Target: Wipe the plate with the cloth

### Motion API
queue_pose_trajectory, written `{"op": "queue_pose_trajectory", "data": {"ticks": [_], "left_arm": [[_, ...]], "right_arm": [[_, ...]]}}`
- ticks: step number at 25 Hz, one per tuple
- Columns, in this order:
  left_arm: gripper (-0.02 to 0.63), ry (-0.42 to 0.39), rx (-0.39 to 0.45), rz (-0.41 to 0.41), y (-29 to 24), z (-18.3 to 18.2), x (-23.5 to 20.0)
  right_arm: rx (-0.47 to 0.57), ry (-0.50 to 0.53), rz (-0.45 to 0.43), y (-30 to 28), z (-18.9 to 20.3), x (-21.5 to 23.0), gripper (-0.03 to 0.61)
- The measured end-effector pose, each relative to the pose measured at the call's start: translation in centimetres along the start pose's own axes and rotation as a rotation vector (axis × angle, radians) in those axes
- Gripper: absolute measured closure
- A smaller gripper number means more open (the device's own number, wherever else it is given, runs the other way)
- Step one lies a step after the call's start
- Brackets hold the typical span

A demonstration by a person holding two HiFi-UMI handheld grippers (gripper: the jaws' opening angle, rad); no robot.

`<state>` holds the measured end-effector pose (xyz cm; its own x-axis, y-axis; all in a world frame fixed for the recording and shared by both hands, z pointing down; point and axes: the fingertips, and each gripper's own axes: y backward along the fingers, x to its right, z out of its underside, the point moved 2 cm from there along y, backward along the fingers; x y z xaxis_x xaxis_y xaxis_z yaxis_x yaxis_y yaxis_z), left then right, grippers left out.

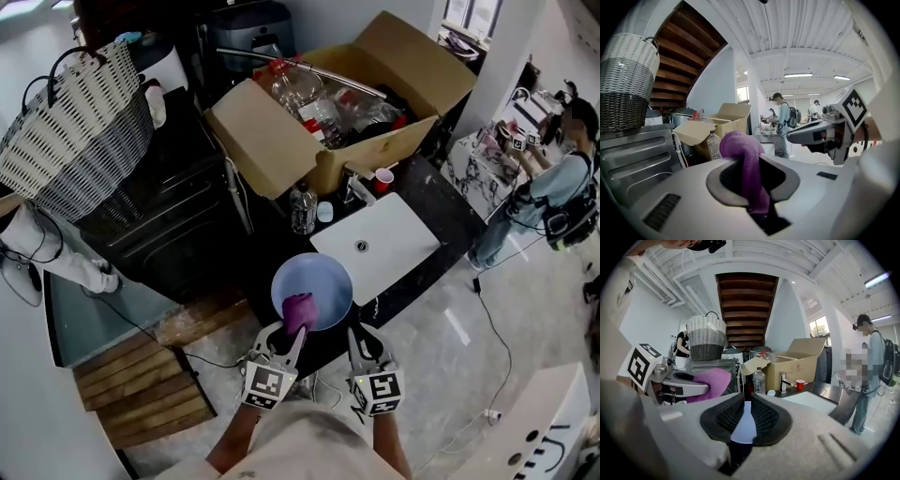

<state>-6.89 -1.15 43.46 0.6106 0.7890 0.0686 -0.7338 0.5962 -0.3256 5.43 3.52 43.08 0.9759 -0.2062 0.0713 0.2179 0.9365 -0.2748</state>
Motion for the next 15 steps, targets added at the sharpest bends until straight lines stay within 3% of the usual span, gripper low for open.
{"op": "queue_pose_trajectory", "data": {"ticks": [15], "left_arm": [[0.554, 0.035, -0.032, 0.066, -4.2, 1.5, -3.5]], "right_arm": [[-0.065, 0.000, 0.073, -4.1, 0.3, 1.4, 0.535]]}}
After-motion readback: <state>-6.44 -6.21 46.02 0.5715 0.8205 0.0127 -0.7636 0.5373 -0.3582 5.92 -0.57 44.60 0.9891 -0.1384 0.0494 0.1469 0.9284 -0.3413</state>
